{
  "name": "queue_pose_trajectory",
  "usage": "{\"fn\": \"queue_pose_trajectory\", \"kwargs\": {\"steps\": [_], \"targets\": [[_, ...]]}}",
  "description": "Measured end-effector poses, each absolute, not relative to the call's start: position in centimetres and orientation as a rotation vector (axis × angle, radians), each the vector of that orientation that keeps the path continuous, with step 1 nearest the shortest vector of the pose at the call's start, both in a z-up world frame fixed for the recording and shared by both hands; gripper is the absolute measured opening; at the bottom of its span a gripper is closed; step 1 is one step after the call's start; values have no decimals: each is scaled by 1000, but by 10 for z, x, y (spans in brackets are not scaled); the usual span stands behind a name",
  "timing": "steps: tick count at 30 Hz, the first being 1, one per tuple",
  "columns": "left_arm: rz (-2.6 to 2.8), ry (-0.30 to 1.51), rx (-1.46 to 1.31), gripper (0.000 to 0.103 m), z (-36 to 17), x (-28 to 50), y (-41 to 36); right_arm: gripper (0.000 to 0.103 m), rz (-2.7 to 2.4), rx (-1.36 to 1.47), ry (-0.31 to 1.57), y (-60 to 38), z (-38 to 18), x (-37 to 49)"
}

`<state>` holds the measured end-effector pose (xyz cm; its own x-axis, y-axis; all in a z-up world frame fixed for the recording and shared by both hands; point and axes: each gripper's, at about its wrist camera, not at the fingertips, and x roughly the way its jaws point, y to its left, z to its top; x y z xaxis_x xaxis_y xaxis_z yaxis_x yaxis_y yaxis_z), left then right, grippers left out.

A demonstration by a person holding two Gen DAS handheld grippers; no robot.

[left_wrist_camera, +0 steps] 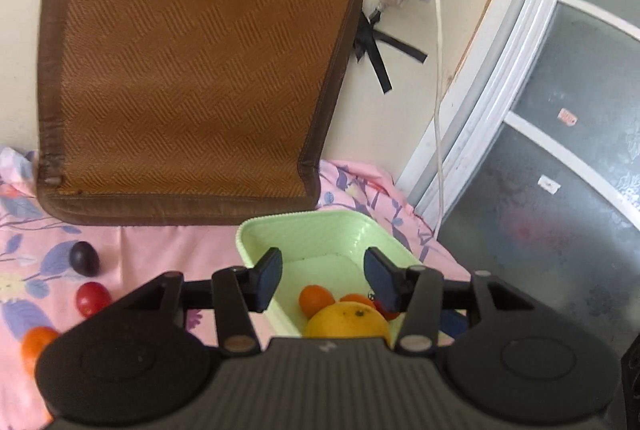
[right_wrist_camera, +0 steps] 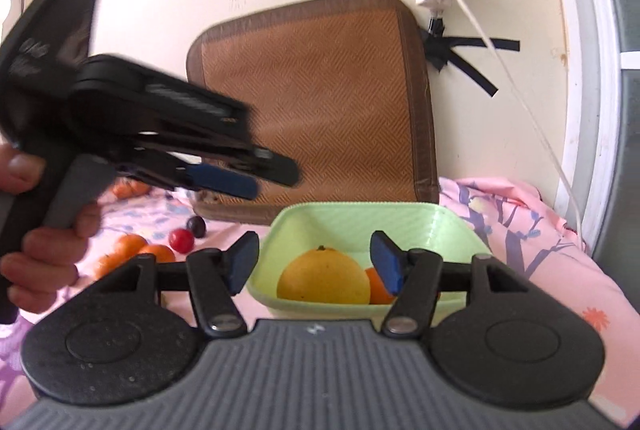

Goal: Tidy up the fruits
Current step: 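Return both tools to the remaining fruit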

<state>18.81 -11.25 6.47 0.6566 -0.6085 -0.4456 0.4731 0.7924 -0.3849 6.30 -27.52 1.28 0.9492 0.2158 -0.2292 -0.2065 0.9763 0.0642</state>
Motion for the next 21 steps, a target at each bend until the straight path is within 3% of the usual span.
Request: {"fn": "queue_pose_trajectory", "kwargs": {"steps": [4, 11, 21], "targets": [[-506, 545, -241, 46, 63, 136, -57, 63, 220, 127, 240, -275, 9, 30], [-329, 594, -160, 47, 17, 59, 2, 62, 233, 214, 359, -251, -9, 8], [-352, 600, -208, 47, -12, 45, 19, 60, 219, 169, 436, -232, -15, 16]]}}
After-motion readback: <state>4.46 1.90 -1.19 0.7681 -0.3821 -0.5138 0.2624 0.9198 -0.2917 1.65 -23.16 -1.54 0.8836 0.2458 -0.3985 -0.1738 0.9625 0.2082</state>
